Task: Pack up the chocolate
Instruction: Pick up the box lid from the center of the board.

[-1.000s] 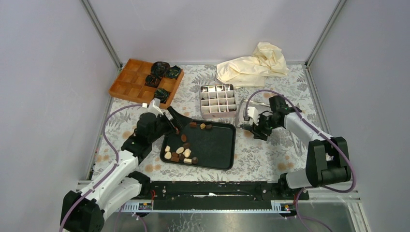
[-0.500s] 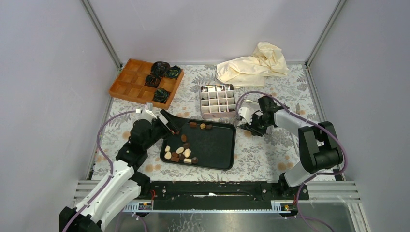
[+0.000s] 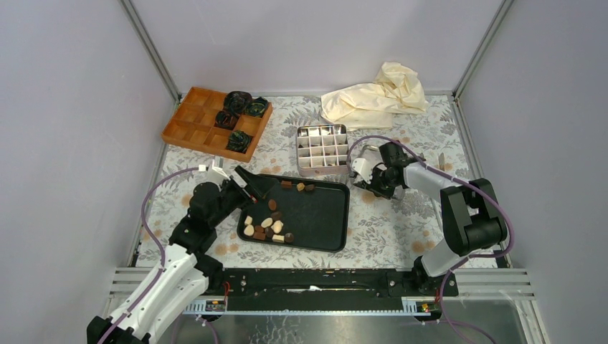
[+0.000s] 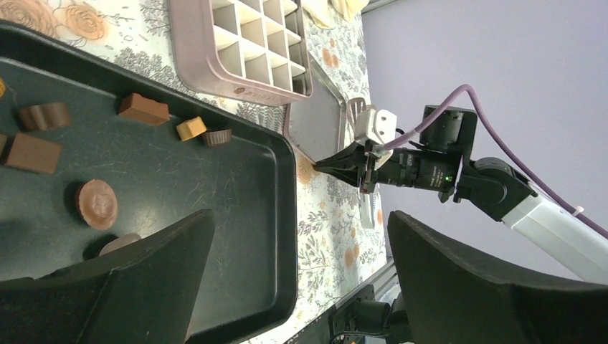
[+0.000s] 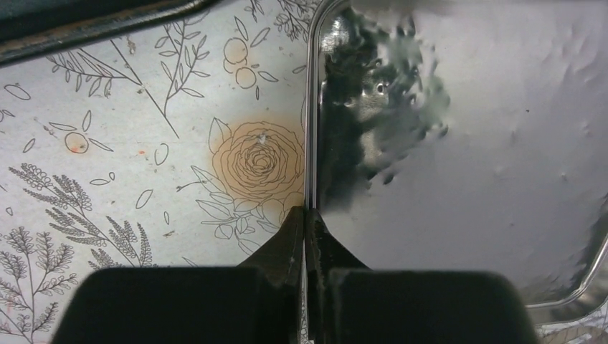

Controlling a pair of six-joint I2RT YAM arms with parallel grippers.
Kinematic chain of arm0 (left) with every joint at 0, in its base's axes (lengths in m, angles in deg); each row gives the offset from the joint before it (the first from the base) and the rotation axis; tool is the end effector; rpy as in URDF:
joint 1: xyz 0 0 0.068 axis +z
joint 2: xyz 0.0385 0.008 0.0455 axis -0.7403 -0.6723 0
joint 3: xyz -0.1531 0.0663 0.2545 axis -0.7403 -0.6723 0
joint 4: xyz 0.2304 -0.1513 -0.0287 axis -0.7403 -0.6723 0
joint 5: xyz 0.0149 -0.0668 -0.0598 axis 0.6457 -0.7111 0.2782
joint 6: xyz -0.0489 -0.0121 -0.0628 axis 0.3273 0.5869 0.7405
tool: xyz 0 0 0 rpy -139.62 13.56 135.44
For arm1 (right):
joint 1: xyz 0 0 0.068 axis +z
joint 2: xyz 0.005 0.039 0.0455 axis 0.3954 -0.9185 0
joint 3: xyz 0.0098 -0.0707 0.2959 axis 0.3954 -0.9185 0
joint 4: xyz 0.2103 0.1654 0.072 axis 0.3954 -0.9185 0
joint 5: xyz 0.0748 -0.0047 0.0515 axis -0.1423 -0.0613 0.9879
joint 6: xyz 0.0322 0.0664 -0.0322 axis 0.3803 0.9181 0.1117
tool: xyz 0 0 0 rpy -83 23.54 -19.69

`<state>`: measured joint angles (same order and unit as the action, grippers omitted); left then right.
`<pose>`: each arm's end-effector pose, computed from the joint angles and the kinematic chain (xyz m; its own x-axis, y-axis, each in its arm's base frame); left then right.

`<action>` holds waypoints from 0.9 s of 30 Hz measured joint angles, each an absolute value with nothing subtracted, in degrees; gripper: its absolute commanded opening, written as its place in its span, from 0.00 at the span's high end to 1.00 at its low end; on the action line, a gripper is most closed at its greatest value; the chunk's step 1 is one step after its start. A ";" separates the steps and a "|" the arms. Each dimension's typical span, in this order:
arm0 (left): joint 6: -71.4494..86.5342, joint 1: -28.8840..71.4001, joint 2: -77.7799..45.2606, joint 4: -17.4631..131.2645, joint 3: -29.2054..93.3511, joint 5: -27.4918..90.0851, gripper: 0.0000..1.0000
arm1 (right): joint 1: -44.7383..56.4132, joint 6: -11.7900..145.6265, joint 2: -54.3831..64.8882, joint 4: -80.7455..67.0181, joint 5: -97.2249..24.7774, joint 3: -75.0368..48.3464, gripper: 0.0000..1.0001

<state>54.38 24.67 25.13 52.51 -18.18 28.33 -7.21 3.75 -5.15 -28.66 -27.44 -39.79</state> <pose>0.1607 -0.0832 0.2479 -0.5952 -0.6546 -0.4662 0.0976 0.5169 -0.8505 0.3038 0.1080 0.1510 -0.1634 -0.8781 -0.4497 -0.9347 0.2837 -0.2143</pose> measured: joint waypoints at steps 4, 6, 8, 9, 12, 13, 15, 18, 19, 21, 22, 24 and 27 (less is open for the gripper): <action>53.50 24.67 24.69 55.33 -18.43 26.35 0.05 | -7.19 6.52 -3.90 -29.38 -28.42 -40.16 1.00; 52.60 24.67 23.99 57.76 -18.62 24.55 0.05 | -7.21 7.94 -2.02 -30.80 -28.09 -40.14 1.00; 50.97 24.67 23.16 60.36 -18.77 22.37 0.05 | -7.39 9.56 1.10 -33.45 -26.78 -39.72 1.00; 49.98 24.67 22.81 61.47 -18.82 21.41 0.05 | -7.48 10.17 2.44 -34.87 -26.15 -39.18 1.00; 45.06 24.67 22.37 64.29 -18.86 18.67 0.03 | -7.96 12.27 6.09 -40.27 -22.72 -35.00 1.00; 42.94 24.67 22.55 64.99 -18.86 18.08 0.02 | -8.04 12.84 6.96 -41.95 -21.23 -33.15 1.00; 37.63 24.60 23.40 66.06 -18.86 17.14 0.01 | -8.28 13.71 8.25 -45.12 -17.76 -29.39 1.00; 29.02 24.51 25.06 67.75 -18.86 15.40 0.01 | -8.35 14.19 9.47 -50.10 -11.48 -24.93 1.00; 25.79 24.43 25.45 68.47 -18.84 14.63 0.01 | -8.35 14.13 9.69 -51.20 -10.00 -24.23 1.00; 19.10 23.90 25.67 69.39 -18.80 12.82 0.01 | -8.35 13.78 10.06 -54.56 -5.67 -23.05 1.00; 16.10 23.55 25.52 69.47 -18.67 12.03 0.01 | -8.35 13.34 10.13 -56.64 -3.35 -22.79 1.00; 10.38 22.39 24.51 69.36 -18.10 10.76 0.01 | -8.35 12.42 10.13 -59.87 0.36 -22.68 1.00; 1.20 19.27 21.59 68.62 -15.61 9.43 0.01 | -8.35 10.22 10.13 -65.45 6.00 -22.13 1.00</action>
<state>1.20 19.27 21.59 68.62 -15.61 9.43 -8.35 10.22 10.13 -65.45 6.00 -22.13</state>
